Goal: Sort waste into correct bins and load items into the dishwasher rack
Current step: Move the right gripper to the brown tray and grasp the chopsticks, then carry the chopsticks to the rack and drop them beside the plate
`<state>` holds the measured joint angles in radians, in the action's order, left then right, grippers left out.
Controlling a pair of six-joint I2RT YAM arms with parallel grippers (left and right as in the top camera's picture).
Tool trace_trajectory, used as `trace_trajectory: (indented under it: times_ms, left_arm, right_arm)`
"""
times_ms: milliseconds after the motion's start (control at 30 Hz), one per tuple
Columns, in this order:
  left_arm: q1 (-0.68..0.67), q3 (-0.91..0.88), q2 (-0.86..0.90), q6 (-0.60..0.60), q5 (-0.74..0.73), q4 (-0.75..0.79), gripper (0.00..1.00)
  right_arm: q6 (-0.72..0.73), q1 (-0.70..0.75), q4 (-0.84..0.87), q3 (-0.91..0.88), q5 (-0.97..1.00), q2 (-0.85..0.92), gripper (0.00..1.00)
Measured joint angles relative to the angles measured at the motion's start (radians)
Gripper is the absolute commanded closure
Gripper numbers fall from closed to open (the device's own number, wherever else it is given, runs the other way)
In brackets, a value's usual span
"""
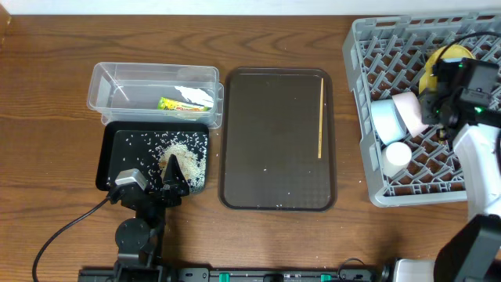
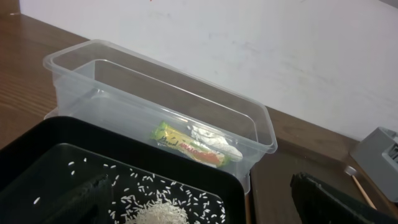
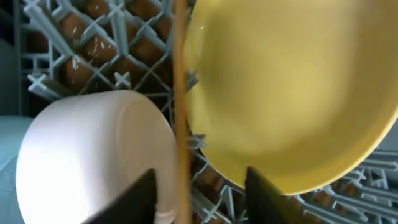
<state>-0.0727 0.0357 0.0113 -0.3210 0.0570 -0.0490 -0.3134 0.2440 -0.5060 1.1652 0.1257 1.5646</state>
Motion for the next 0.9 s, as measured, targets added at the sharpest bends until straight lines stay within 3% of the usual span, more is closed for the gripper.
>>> trace_trajectory:
  times_ms: [233, 333, 467, 533, 767, 900]
  left_arm:
    - [0.000, 0.000, 0.000, 0.000, -0.001, 0.000, 0.06]
    - [0.000, 0.000, 0.000, 0.000, -0.002, 0.000, 0.06]
    - [0.000, 0.000, 0.000, 0.000, -0.002, 0.000, 0.06]
    - [0.000, 0.000, 0.000, 0.000, -0.002, 0.000, 0.06]
    - [0.000, 0.000, 0.000, 0.000, -0.002, 0.000, 0.06]
    - [0.000, 0.000, 0.000, 0.000, -0.002, 0.000, 0.06]
  right_arm:
    - [0.056, -0.090, -0.026, 0.000, -0.030, -0.110, 0.41]
    - [0.117, -0.167, -0.070, 0.001, -0.159, -0.214, 0.57]
    - [0.200, -0.325, -0.128, 0.008, -0.387, -0.291, 0.59]
    - [0.234, -0.405, -0.159, 0.009, -0.411, -0.279, 0.59]
    - [0.489, -0.681, -0.217, 0.008, -0.137, -0.069, 0.54]
    - [0.610, -0.707, -0.142, 0.004, 0.016, 0.079, 0.65]
